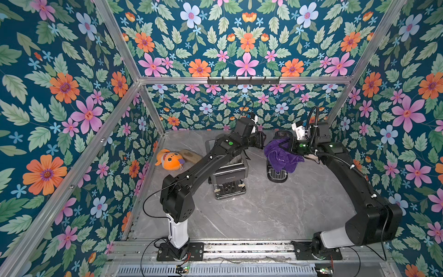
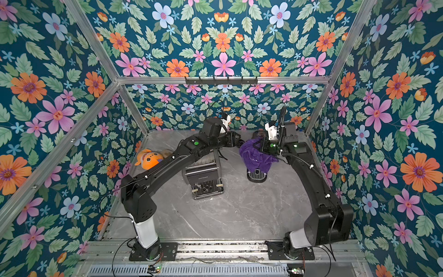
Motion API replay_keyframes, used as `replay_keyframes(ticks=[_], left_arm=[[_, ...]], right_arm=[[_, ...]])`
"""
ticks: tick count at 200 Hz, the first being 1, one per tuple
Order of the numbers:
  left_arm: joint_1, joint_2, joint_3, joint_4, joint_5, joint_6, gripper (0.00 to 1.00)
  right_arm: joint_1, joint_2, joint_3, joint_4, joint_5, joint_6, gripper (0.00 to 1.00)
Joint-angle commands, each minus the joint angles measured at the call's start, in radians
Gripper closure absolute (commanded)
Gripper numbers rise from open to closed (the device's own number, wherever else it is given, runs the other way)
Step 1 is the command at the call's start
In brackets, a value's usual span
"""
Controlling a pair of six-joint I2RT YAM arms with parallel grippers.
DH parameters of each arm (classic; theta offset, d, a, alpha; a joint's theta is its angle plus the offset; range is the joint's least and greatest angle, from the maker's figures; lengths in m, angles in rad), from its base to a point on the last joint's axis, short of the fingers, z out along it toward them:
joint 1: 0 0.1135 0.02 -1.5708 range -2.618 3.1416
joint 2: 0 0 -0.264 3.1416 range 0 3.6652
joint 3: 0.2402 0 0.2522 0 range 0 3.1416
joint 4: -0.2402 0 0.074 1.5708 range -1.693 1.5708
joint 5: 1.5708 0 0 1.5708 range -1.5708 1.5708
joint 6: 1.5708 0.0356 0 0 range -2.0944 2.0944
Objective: Wipe the surface of a coffee machine
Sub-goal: Wipe the dirt from the surface of the coffee machine.
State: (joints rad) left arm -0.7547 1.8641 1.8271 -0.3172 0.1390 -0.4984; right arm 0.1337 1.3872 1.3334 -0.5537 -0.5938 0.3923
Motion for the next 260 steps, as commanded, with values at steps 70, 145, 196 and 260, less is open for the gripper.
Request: replay_keyframes(ticks=[70, 145, 196, 260], left_arm=[[0.001, -0.021, 0.0, 0.028, 0.011, 0.014, 0.51], [0.003, -0.038, -0.035, 0.032, 0.025, 0.019, 0.51], [0.003, -0.024, -0.022, 0.05, 0.047, 0.024, 0.5], [0.002, -0.016, -0.012, 0.058, 0.063, 0.019, 0.5]], right_arm=[[-0.014, 0.236, 0.346, -0.052, 0.071, -0.065, 1.0], [-0.083, 0.541, 0.646, -0.181, 0.114, -0.051, 1.0], [-0.088, 0.391, 0.445, -0.171, 0.126, -0.065, 1.0], [-0.192, 0.158, 0.159, -0.057, 0.083, -0.009, 1.0]])
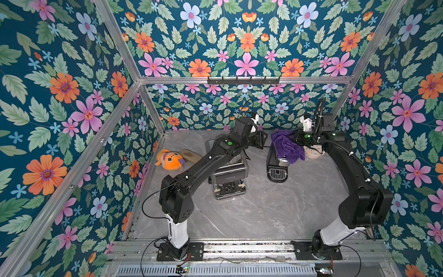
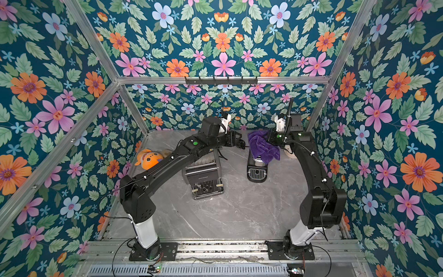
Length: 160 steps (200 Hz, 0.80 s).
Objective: Wipe the surface of a coffee machine
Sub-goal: Wipe the dirt from the surface of the coffee machine.
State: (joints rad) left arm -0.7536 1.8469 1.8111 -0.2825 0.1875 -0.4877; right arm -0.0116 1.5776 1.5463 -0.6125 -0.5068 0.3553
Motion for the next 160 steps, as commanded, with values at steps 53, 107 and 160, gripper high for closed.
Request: replay_keyframes(ticks=[53, 107, 160], left_arm=[[0.001, -0.001, -0.01, 0.025, 0.023, -0.001, 0.5], [0.002, 0.015, -0.006, 0.018, 0.056, -0.01, 0.5], [-0.001, 0.023, 0.001, 0.021, 0.066, -0.02, 0.5]], right_arm=[[-0.12, -0.015, -0.123, 0.136, 0.045, 0.1, 1.0], [-0.127, 0.115, -0.196, 0.246, 0.015, 0.147, 1.0], [-0.127, 0.159, -0.285, 0.249, -0.036, 0.135, 1.0]])
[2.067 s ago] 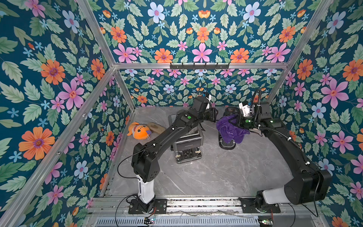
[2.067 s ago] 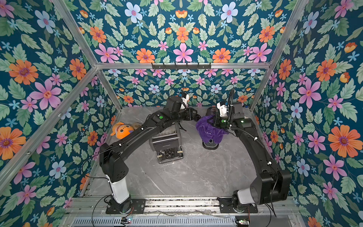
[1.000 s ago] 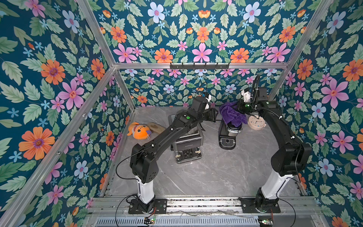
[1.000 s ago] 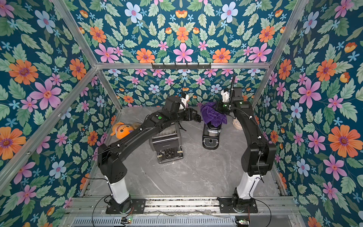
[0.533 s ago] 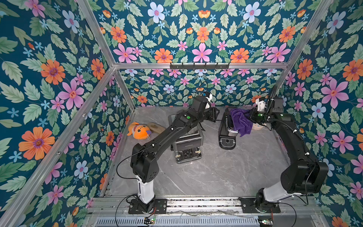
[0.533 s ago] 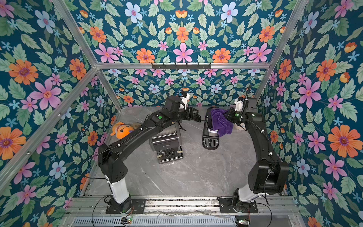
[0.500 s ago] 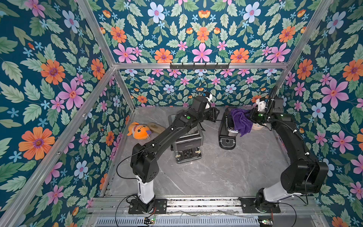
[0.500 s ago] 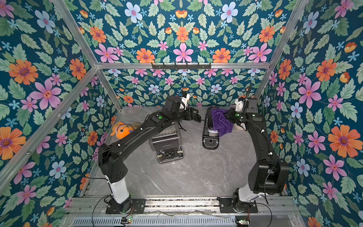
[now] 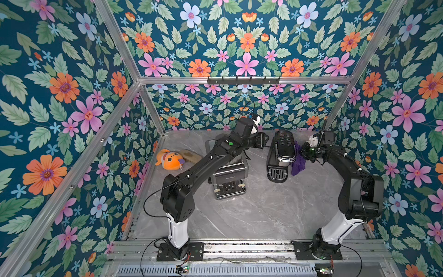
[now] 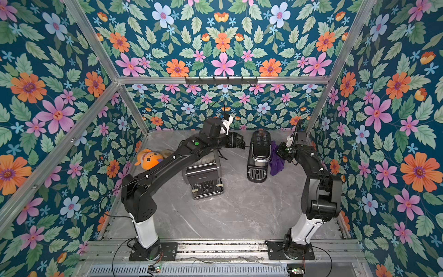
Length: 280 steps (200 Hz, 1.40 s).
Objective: Wipe the surface of a coffee machine
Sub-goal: Wipe the dirt from the surface of the coffee machine.
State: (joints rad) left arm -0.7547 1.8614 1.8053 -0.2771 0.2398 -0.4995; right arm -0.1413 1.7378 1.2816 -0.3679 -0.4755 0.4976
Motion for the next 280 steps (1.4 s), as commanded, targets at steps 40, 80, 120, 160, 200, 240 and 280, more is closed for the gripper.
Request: replay_keyframes(ticks=[40, 80, 120, 160, 200, 240, 280], left_arm=[[0.001, 0.01, 0.03, 0.014, 0.018, 0.01, 0.5], [0.0, 0.04, 0.063, 0.044, 0.052, 0.018, 0.5], [-0.004, 0.085, 0.104, 0.028, 0.109, -0.01, 0.5], [-0.021, 0.103, 0.105, 0.022, 0.107, -0.02, 0.5], [-0.025, 0.151, 0.146, -0.005, 0.106, -0.034, 0.5], [-0.033, 0.184, 0.163, -0.016, 0.108, -0.048, 0.5], [-0.038, 0.204, 0.164, -0.029, 0.121, -0.054, 0.5]], right_arm=[[0.001, -0.12, -0.023, -0.11, -0.065, -0.051, 1.0], [0.003, -0.297, -0.002, -0.215, -0.063, -0.071, 1.0], [0.008, -0.45, -0.137, -0.149, -0.057, -0.004, 1.0], [0.083, -0.426, -0.192, -0.124, -0.069, -0.006, 1.0], [0.085, -0.346, -0.205, -0.005, -0.111, 0.035, 1.0], [0.085, -0.219, -0.263, 0.102, -0.163, 0.054, 1.0], [0.086, -0.163, -0.291, 0.151, -0.201, 0.07, 1.0]])
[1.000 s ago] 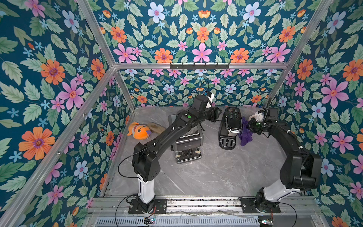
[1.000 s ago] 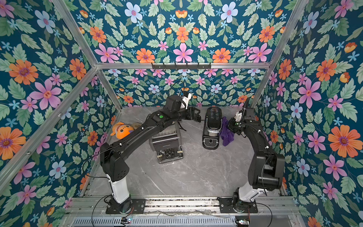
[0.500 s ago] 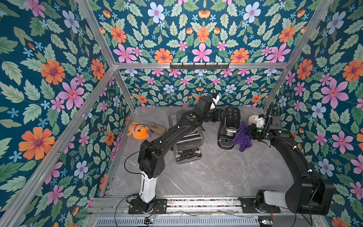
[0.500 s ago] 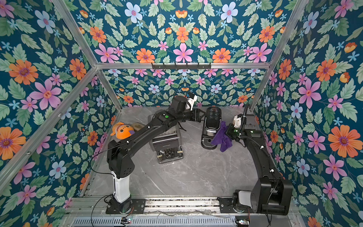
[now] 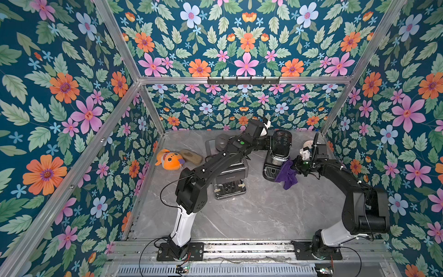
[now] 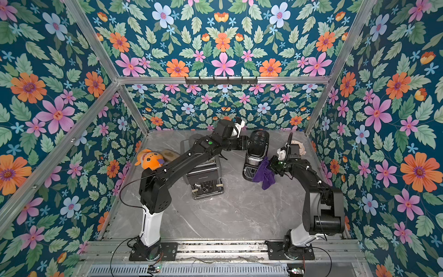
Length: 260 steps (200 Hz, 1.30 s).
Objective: Wipe the surface of a coffee machine
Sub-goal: Wipe the dirt from the surface of the coffee machine.
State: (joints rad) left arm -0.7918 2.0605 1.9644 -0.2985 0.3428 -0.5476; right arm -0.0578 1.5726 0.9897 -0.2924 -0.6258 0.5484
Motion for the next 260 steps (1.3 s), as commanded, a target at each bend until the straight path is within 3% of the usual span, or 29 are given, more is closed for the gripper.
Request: replay_keyframes(ticks=[1, 48, 105, 161, 214, 242, 260], left_arm=[[-0.001, 0.006, 0.006, -0.007, 0.018, -0.006, 0.5], [-0.011, 0.037, 0.022, -0.001, 0.032, -0.024, 0.5], [-0.032, 0.039, 0.003, 0.005, 0.048, -0.041, 0.51], [-0.046, 0.018, -0.045, 0.043, 0.064, -0.067, 0.51], [-0.044, -0.04, -0.017, 0.012, -0.044, -0.019, 0.51], [-0.044, -0.094, 0.022, 0.014, -0.065, 0.071, 0.46], [-0.046, -0.151, -0.008, 0.074, 0.004, 0.144, 0.43]], right_arm=[[0.002, 0.002, 0.001, 0.075, -0.051, 0.019, 1.0], [-0.002, -0.098, 0.011, 0.099, -0.046, 0.059, 1.0], [-0.071, -0.036, 0.02, 0.064, -0.051, 0.047, 1.0], [-0.097, -0.128, 0.079, -0.083, 0.019, -0.033, 1.0], [-0.1, -0.243, 0.121, -0.285, 0.127, -0.104, 1.0], [-0.101, -0.36, 0.176, -0.368, 0.086, -0.145, 1.0], [-0.1, -0.453, 0.194, -0.353, -0.034, -0.18, 1.0]])
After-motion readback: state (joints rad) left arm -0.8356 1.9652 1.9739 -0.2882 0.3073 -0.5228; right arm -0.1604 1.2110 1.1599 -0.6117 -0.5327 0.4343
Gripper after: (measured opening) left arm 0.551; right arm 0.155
